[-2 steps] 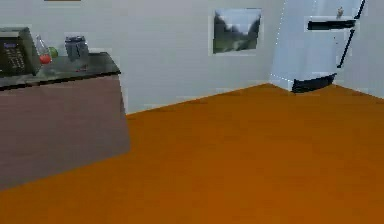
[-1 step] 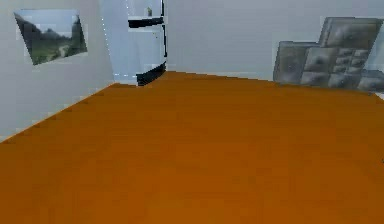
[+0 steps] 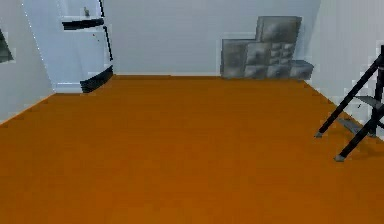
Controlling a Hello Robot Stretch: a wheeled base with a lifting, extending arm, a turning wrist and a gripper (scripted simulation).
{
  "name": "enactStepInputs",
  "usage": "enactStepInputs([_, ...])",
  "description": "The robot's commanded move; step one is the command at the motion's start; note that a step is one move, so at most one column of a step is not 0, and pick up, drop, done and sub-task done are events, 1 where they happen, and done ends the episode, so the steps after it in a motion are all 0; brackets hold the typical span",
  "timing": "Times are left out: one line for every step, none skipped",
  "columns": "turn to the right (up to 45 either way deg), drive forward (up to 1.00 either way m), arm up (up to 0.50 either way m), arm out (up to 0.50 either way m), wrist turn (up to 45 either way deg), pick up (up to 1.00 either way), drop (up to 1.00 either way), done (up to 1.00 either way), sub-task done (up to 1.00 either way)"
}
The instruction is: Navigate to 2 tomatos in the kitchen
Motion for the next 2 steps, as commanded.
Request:
enactStepInputs([3.0, 0.00, 0.00, 0.00, 0.0, 0.00, 0.00, 0.00, 0.00])
enactStepInputs([0.0, 0.10, 0.00, 0.00, 0.0, 0.00, 0.00, 0.00, 0.00])
